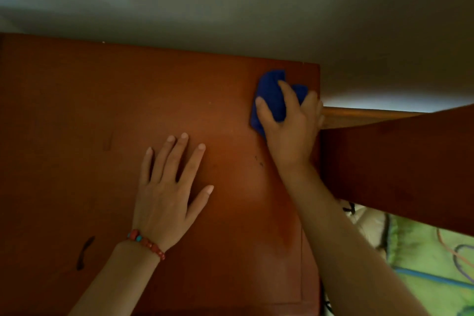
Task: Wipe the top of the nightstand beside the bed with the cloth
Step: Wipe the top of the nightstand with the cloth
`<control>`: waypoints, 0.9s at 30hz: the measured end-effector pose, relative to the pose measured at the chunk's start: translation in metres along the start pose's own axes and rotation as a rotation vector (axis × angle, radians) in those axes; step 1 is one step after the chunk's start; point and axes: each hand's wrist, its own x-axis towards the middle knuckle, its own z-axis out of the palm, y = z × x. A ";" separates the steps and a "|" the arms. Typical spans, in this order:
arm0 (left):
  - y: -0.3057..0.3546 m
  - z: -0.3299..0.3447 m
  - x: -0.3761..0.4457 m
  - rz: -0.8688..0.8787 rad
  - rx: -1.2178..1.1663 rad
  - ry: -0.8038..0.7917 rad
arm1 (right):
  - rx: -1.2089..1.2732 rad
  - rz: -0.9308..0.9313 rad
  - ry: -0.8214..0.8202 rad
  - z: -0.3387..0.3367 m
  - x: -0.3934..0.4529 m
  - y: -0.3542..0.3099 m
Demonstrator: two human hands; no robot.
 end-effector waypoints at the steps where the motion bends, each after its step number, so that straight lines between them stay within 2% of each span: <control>1: 0.003 -0.001 -0.008 -0.011 -0.012 0.005 | 0.002 -0.006 -0.032 -0.006 -0.022 0.003; 4: 0.016 -0.002 -0.042 -0.023 -0.042 -0.016 | -0.050 -0.034 -0.069 -0.022 -0.079 0.011; 8: 0.024 0.009 -0.077 0.019 -0.030 -0.073 | -0.048 -0.034 -0.037 -0.010 -0.045 0.005; 11: 0.021 0.014 -0.080 0.039 0.003 -0.066 | -0.028 0.011 -0.038 -0.006 -0.039 0.004; 16: 0.021 0.014 -0.080 0.046 0.004 -0.032 | -0.038 -0.003 -0.026 -0.030 -0.139 0.016; 20: 0.020 0.016 -0.080 0.067 0.025 -0.012 | -0.073 -0.042 0.012 -0.022 -0.114 0.015; 23: 0.020 0.017 -0.082 0.071 0.027 -0.002 | -0.070 0.011 0.053 -0.017 -0.091 0.011; 27: 0.018 0.016 -0.079 0.078 0.026 0.021 | -0.035 0.022 0.008 -0.031 -0.153 0.017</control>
